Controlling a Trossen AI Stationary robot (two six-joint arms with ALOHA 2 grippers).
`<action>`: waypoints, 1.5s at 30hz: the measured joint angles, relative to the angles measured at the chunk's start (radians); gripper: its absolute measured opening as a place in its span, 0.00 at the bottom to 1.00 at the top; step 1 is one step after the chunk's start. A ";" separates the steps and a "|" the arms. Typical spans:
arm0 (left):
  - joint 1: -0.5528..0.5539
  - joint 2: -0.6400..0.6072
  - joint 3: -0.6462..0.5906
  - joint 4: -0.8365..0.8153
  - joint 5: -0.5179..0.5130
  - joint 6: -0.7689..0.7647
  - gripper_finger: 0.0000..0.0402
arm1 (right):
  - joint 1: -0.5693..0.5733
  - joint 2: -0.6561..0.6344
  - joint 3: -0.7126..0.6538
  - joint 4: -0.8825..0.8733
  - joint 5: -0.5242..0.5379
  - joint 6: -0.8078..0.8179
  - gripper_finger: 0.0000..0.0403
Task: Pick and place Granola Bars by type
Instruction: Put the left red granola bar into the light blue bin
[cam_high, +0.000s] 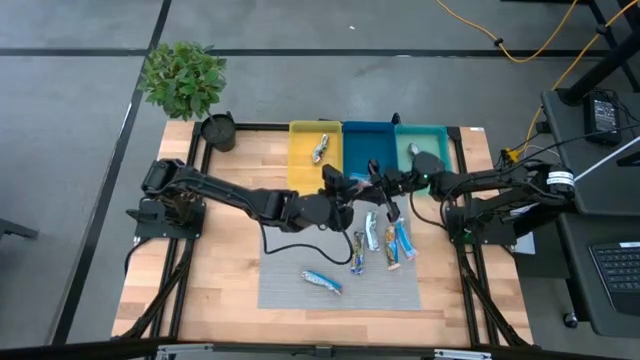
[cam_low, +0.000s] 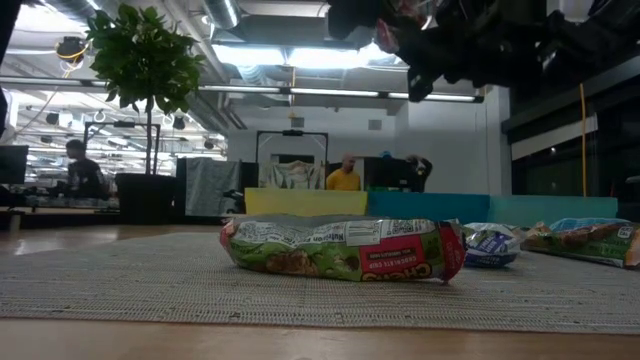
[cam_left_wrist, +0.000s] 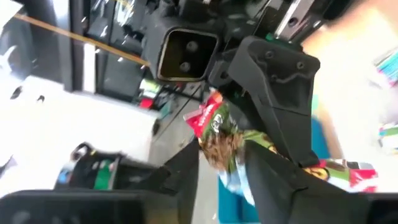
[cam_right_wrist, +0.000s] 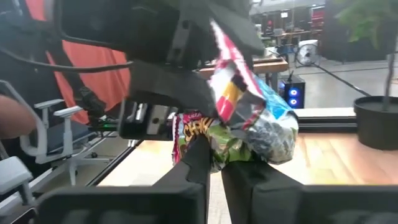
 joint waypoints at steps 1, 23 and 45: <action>-0.004 -0.002 0.000 0.000 -0.026 0.000 0.34 | -0.007 0.000 0.000 0.000 0.000 0.002 0.07; -0.021 -0.013 0.000 -0.168 -0.158 -0.300 0.47 | -0.273 -0.335 0.009 -0.322 -0.079 0.108 0.09; 0.023 -0.013 0.001 -0.200 -0.019 -0.377 0.46 | -0.329 -0.578 0.418 -1.537 0.477 -0.182 0.07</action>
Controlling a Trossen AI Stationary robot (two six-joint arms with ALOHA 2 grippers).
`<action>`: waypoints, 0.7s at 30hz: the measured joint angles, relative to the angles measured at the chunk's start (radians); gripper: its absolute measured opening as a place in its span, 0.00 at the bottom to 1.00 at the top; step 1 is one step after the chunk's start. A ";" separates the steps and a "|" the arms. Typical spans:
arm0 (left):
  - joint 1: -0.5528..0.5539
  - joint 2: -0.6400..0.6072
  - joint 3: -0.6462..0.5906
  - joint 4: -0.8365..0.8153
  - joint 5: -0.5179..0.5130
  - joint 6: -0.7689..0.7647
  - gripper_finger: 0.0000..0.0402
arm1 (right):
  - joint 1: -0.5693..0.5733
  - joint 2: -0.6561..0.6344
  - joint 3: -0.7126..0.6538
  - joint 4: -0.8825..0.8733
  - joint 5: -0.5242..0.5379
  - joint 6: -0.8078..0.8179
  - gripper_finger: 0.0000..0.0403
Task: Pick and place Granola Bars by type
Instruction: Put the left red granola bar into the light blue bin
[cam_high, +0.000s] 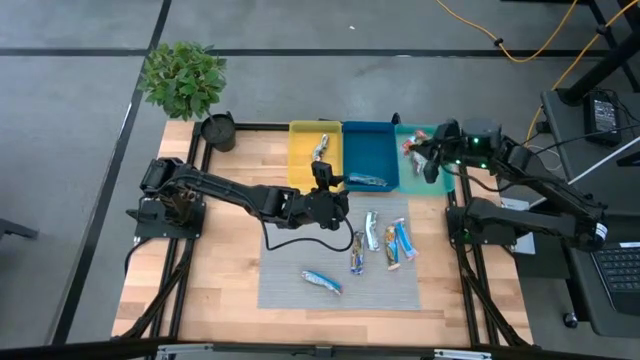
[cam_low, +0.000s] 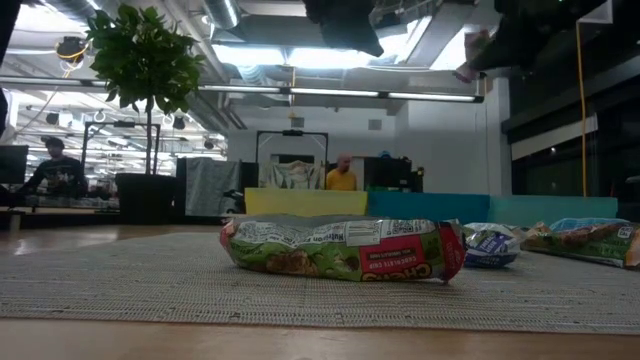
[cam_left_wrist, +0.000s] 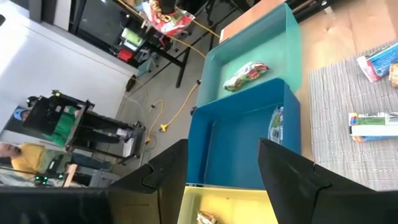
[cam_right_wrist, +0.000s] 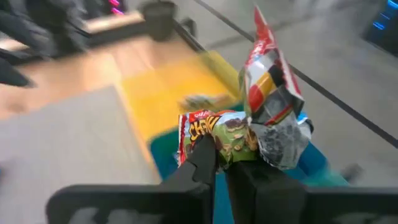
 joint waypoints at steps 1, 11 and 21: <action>0.000 0.000 0.000 0.000 0.000 -0.004 0.46 | -0.014 0.000 0.008 -0.028 0.022 -0.002 0.07; 0.001 0.000 0.000 0.002 0.062 -0.034 0.46 | -0.183 0.124 0.156 -0.305 0.058 -0.037 0.07; 0.001 0.000 0.000 0.002 0.074 -0.037 0.46 | -0.308 0.361 0.192 -0.408 0.056 -0.085 0.09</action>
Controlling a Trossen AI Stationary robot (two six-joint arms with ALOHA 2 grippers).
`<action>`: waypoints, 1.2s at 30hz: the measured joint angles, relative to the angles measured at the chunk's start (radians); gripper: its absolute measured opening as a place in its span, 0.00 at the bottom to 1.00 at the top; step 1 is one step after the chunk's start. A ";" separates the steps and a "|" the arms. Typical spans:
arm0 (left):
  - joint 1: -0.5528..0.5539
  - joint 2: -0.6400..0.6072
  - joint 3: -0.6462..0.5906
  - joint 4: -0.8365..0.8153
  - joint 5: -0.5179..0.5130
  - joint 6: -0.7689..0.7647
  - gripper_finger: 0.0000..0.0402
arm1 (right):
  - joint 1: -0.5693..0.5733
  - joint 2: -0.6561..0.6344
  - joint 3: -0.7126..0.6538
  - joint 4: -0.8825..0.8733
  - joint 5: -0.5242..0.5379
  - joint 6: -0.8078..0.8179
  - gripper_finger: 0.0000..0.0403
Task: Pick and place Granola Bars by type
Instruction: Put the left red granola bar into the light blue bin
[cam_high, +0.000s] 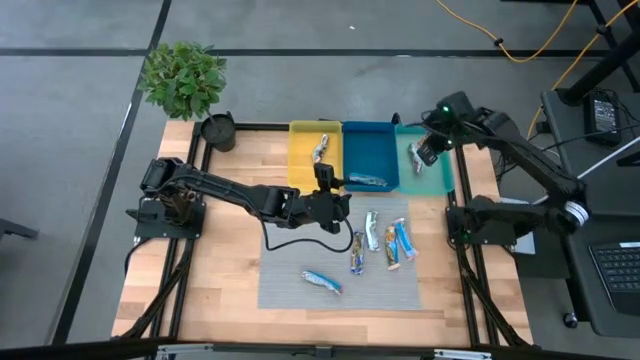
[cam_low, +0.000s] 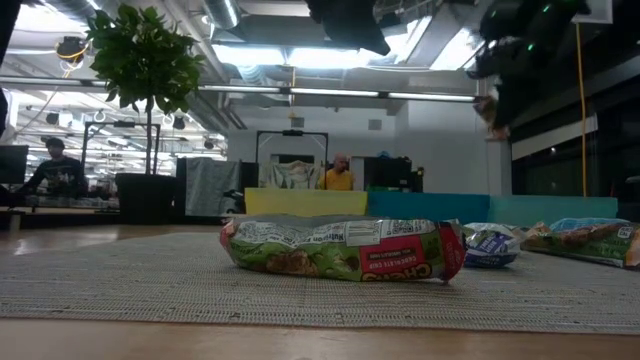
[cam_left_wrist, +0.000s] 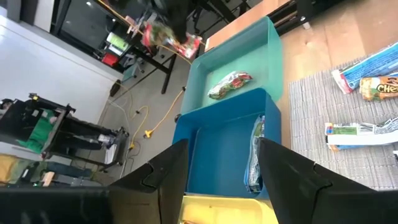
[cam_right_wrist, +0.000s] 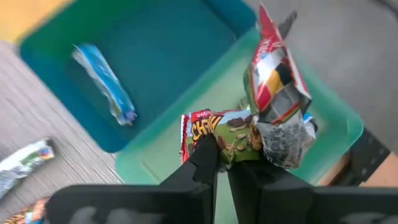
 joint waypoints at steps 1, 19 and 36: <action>0.000 0.000 0.000 -0.001 0.000 0.000 0.46 | -0.009 0.024 0.000 0.000 0.000 -0.004 0.08; 0.000 0.001 0.000 -0.042 0.001 -0.034 0.46 | -0.057 0.359 -0.001 0.038 -0.018 -0.016 0.10; 0.000 0.001 0.000 -0.064 0.021 -0.062 0.46 | -0.057 0.592 -0.001 0.103 -0.018 -0.019 0.10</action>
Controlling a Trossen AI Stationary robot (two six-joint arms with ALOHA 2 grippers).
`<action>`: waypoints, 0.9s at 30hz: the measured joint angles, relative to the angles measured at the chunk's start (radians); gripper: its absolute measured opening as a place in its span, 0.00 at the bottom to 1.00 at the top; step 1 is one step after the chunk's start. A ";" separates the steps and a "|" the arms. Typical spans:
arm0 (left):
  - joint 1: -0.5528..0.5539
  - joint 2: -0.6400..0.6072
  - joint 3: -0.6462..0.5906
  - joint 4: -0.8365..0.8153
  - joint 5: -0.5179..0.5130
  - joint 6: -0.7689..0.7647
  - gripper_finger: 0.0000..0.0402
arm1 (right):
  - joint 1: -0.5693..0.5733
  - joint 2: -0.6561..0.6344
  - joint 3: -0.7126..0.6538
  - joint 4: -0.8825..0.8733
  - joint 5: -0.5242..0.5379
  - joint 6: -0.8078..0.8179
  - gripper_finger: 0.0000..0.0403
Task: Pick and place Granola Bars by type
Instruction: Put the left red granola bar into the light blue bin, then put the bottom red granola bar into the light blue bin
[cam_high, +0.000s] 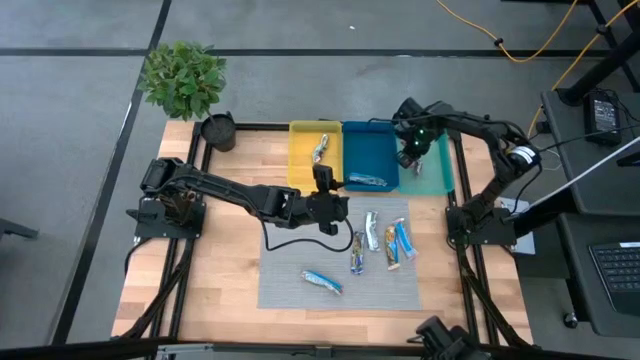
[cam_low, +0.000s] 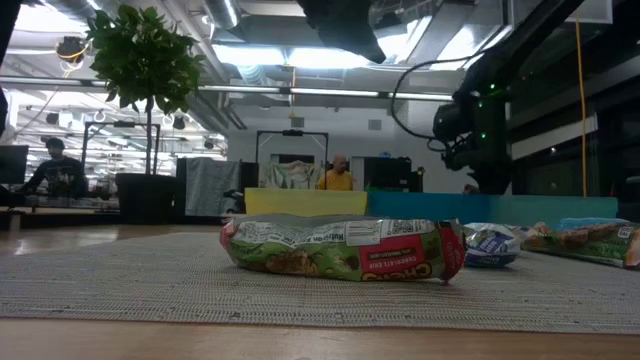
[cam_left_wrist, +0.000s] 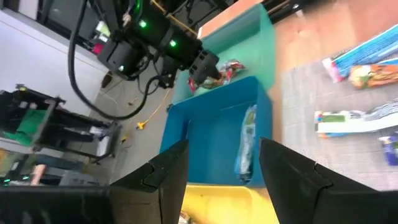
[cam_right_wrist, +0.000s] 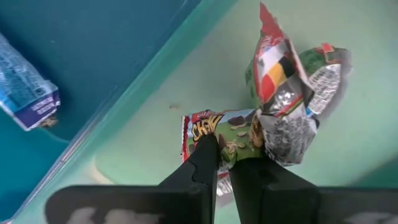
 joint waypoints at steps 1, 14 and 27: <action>0.000 0.000 0.000 0.000 0.014 -0.010 0.46 | 0.000 0.007 0.000 0.004 0.000 0.000 0.10; 0.002 0.000 0.000 -0.002 0.074 -0.033 0.46 | 0.000 0.048 -0.001 0.014 -0.001 -0.006 0.12; 0.017 -0.001 -0.047 -0.017 0.025 -0.014 0.46 | 0.000 0.033 -0.001 0.006 0.001 0.015 0.38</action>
